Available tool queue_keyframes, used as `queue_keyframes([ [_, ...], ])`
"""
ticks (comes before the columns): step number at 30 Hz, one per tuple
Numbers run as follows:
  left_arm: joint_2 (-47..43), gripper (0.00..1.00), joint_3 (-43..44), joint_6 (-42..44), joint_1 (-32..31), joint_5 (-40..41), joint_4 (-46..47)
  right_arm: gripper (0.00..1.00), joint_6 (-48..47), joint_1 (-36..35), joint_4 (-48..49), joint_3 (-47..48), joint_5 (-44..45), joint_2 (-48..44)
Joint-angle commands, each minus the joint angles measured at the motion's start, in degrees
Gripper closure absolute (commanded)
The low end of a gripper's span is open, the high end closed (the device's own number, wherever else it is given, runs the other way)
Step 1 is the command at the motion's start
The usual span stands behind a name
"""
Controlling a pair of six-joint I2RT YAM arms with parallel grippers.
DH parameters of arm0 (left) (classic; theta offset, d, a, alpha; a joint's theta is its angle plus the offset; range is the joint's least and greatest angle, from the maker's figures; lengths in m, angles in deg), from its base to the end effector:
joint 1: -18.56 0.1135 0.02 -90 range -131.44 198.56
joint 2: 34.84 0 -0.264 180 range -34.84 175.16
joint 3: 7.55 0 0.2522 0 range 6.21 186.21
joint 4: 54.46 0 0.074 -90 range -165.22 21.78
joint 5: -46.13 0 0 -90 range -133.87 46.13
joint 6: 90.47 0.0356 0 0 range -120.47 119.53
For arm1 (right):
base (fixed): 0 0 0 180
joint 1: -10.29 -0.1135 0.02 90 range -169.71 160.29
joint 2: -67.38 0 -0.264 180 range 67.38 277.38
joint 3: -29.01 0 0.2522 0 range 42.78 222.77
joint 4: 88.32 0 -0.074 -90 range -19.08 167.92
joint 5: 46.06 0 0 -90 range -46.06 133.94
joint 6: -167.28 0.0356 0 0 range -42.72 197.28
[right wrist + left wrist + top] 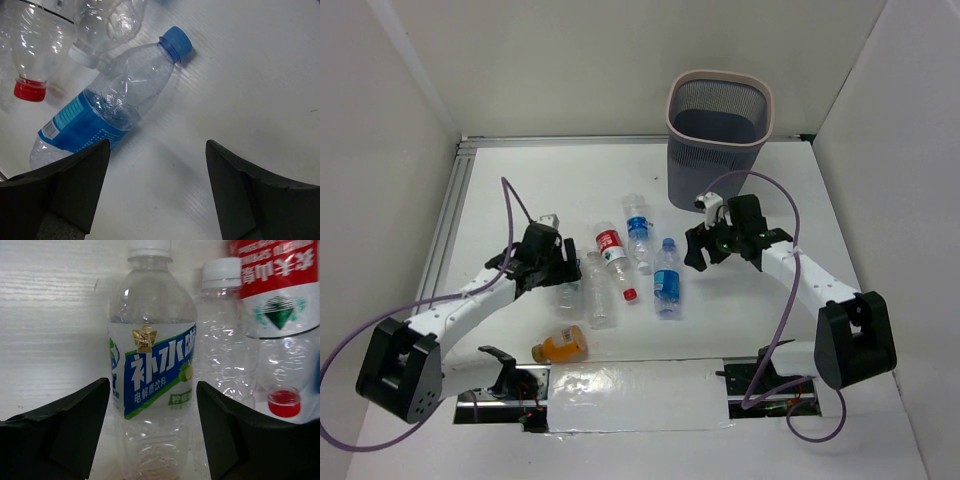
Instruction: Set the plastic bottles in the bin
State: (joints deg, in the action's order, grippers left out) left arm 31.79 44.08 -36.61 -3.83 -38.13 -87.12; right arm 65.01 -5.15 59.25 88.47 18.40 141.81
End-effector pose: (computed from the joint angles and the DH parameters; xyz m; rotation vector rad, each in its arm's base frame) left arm 0.2164 -0.0853 0.2097 -0.3373 2.4040 -0.3533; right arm 0.2510 0.0852 0.2245 -0.7661 2.2371 0.5590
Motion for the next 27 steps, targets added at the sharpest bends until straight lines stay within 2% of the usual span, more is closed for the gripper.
queue_keyframes([
  [1, 4.9, 0.18, 1.2, -3.1, -2.1, 5.4, 0.4, 0.16, 4.1, -2.7, 5.7, 3.4, 4.4, 0.4],
  [2, 4.9, 0.18, 1.7, -3.1, -2.1, 6.2, 0.4, 0.15, 4.7, -2.8, 5.7, 3.4, 4.4, 0.4],
  [4, 7.4, 0.24, 1.7, -3.6, -3.5, 7.0, 0.4, 0.14, 7.0, -2.8, 6.2, 3.4, 4.4, 0.4],
  [5, 7.9, 0.28, 1.7, -3.6, -3.5, 7.8, 0.4, 0.10, 7.6, -2.8, 6.8, 3.4, 4.4, 0.4],
  [6, 8.6, 0.37, 1.7, -3.6, -3.5, 7.8, 0.4, 0.03, 9.2, -2.8, 6.8, 3.4, 4.4, 0.4],
  [7, 8.6, 0.38, 1.7, -3.6, -3.5, 7.8, 0.4, 0.03, 9.2, -2.8, 6.8, 3.4, 4.4, 0.4],
  [12, 7.6, 0.58, 3.9, -3.6, -3.5, 8.9, -0.8, 0.00, 8.1, -2.8, 7.4, 2.8, 1.9, 0.4],
  [16, 3.3, 0.70, 9.4, -1.0, -3.5, 11.1, -4.0, 0.00, 6.7, -2.8, 6.9, 1.8, -2.7, 0.4],
  [19, 2.1, 0.77, 19.2, 2.8, -3.5, 11.1, -5.5, 0.00, 6.0, -3.4, 6.4, 1.8, -4.0, 1.0],
  [20, 2.1, 0.78, 21.5, 3.6, -3.5, 10.4, -6.1, 0.02, 6.0, -3.4, 6.4, 1.8, -4.0, 1.5],
  [21, 2.1, 0.81, 23.7, 4.3, -3.5, 9.6, -6.2, 0.18, 5.4, -3.4, 6.4, 1.8, -4.0, 1.5],
  [24, 4.6, 0.87, 32.6, 7.0, -4.1, 4.4, -4.0, 0.43, 4.9, -3.9, 6.4, 1.2, -2.8, 1.5],
  [25, 5.5, 0.87, 34.7, 7.6, -4.1, 2.5, -2.7, 0.59, 4.9, -3.9, 6.4, 0.5, -2.8, 1.0],
  [27, 8.8, 0.88, 40.8, 8.2, -4.8, -3.5, 0.5, 0.68, 4.4, -3.9, 6.4, -0.1, -2.1, 0.5],
])
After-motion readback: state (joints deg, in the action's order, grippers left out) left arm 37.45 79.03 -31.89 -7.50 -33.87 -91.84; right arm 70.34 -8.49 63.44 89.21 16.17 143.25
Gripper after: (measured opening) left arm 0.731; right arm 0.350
